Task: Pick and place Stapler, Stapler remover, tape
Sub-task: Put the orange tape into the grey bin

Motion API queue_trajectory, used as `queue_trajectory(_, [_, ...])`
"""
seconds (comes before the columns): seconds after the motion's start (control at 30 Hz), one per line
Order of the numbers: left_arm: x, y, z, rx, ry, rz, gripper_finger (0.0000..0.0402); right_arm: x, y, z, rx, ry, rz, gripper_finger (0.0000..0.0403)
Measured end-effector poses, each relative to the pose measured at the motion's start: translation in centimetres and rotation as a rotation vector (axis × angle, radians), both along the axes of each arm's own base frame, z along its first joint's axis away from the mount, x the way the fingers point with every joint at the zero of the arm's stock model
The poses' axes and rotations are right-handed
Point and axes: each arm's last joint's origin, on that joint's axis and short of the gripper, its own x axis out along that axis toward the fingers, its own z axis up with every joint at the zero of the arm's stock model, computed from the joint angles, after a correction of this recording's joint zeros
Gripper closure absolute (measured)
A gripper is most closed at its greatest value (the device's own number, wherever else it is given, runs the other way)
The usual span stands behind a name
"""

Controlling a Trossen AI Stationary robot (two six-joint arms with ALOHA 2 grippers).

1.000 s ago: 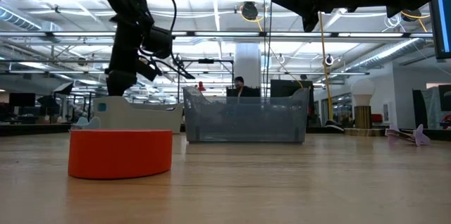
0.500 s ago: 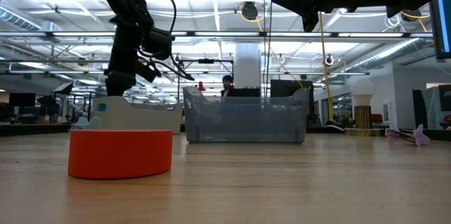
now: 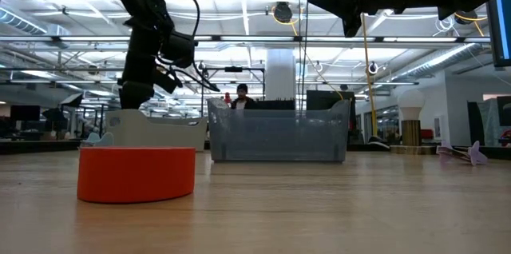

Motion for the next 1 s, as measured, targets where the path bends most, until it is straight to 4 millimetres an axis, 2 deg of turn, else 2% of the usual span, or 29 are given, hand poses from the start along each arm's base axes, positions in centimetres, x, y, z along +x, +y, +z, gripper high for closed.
queue_trajectory(0.23, [-0.1,-0.3,1.2,-0.009,0.018,0.052,0.0234,0.0,0.0,0.0,0.000,0.000,0.000,0.0298])
queue_trajectory(0.4, [1.0,-0.8,3.9,-0.012,-0.001,0.097,0.0234,0.0,0.0,0.0,0.000,0.000,-0.001,0.0298])
queue_trajectory(0.53, [2.9,-2.6,6.6,-0.115,-0.174,0.103,0.0234,0.0,0.0,0.0,0.000,0.000,-0.001,0.0297])
queue_trajectory(0.63, [4.8,-5.1,8.4,-0.225,-0.340,0.050,0.0233,0.0,0.0,0.0,0.000,0.000,-0.001,0.0298])
queue_trajectory(0.77, [6.6,-9.8,10.3,-0.336,-0.465,-0.107,0.0233,0.0,0.0,0.0,0.000,0.004,-0.001,0.0298])
queue_trajectory(1.0, [8.4,-18.8,10.7,-0.408,-0.516,-0.341,0.0233,0.0,0.0,-0.3,-0.005,0.033,-0.001,0.0298])
